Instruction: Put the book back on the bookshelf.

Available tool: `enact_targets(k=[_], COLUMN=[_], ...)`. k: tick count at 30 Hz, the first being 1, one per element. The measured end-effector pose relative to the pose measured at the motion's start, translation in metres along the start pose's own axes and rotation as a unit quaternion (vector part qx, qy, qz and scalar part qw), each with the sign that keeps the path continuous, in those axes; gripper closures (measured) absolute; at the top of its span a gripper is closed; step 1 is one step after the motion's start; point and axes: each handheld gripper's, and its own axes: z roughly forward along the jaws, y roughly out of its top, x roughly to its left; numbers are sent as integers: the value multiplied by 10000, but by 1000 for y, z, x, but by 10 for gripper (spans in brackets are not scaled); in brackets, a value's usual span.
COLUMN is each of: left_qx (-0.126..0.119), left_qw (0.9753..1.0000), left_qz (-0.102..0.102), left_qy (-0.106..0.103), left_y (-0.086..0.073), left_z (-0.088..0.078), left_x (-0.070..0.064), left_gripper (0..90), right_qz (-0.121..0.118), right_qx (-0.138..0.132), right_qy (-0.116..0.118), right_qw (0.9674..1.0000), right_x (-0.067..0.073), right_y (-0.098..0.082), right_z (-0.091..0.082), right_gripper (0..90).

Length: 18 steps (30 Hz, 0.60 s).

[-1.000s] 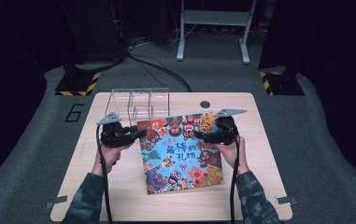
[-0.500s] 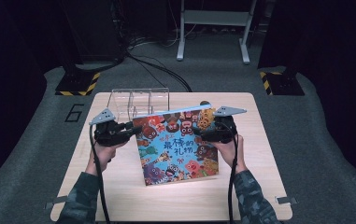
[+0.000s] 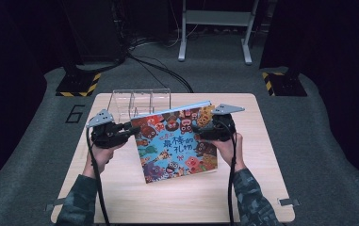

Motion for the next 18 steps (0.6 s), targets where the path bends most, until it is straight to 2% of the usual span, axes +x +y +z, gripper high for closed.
enact_targets(k=[1, 6, 8, 13, 18], left_qx=[-12, -32, 0, -223, -124], left_qw=[10000, 9995, 9993, 9990, 9986], left_qz=[34, 259, 348, 374, 520], left_qy=[26, 183, 165, 12, -35], left_y=[0, 2, 1, -8, -6], left_z=[-1, -8, -11, -17, -19], left_x=[-1, -7, -8, -13, -15], left_gripper=[678, 683, 684, 695, 697], right_qz=[-89, -162, -148, -316, -305], right_qx=[-69, -207, -193, -251, -253], right_qy=[-6, 86, 145, 281, 289], right_qw=[9999, 9996, 9996, 9988, 9988], right_x=[0, 0, -1, -2, 0], right_y=[1, 2, 3, 1, 1], right_z=[1, 4, 5, 5, 5], right_gripper=[262, 258, 254, 247, 212])
